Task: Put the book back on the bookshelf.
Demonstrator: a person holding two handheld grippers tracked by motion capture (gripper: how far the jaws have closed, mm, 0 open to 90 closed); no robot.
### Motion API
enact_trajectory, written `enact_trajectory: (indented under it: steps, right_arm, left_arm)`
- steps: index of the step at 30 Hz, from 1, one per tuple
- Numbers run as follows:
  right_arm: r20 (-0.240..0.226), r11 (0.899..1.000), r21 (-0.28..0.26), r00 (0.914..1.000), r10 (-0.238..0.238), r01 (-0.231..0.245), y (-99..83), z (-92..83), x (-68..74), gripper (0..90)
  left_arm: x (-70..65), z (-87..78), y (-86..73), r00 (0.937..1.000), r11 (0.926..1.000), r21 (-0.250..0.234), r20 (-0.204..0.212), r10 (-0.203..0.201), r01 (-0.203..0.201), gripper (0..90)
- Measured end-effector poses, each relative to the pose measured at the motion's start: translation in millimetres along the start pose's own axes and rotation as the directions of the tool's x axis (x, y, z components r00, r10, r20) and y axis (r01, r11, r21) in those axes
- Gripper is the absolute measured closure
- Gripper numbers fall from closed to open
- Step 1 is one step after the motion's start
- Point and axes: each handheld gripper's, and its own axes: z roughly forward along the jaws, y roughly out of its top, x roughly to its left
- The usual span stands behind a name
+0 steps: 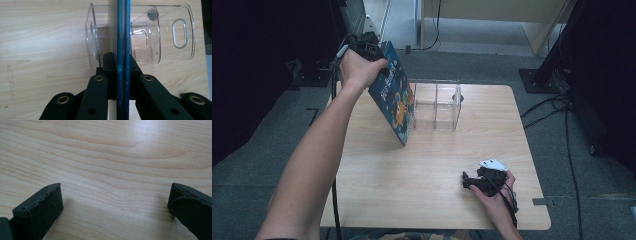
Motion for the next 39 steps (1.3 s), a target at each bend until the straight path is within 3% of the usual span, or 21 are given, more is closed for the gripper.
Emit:
enact_trajectory:
  steps: [15, 19, 26, 39]
  right_arm:
    - [0.0, 1.0, 0.0, 1.0, 0.0, 0.0, 0.0, 0.0, 0.0, 0.0]
    - [0.0, 1.0, 0.0, 1.0, 0.0, 0.0, 0.0, 0.0, 0.0, 0.0]
    - [-0.001, 1.0, 0.0, 1.0, 0.0, 0.0, 0.0, 0.0, 0.0, 0.0]
    - [0.0, 1.0, 0.0, 1.0, 0.0, 0.0, 0.0, 0.0, 0.0, 0.0]
  left_arm:
    - [5.5, -2.9, -4.9, 0.9986, 0.9985, -0.014, -0.011, 0.052, -0.052, 80.8]
    - [10.5, -2.5, -5.8, 0.9973, 0.9974, -0.008, -0.017, 0.071, -0.071, 73.7]
    - [20.7, -1.9, -5.9, 0.9987, 0.9987, -0.007, 0.009, 0.05, -0.05, 67.1]
    - [18.7, -4.3, -7.0, 0.9972, 0.9966, -0.044, 0.023, 0.071, -0.07, 51.9]
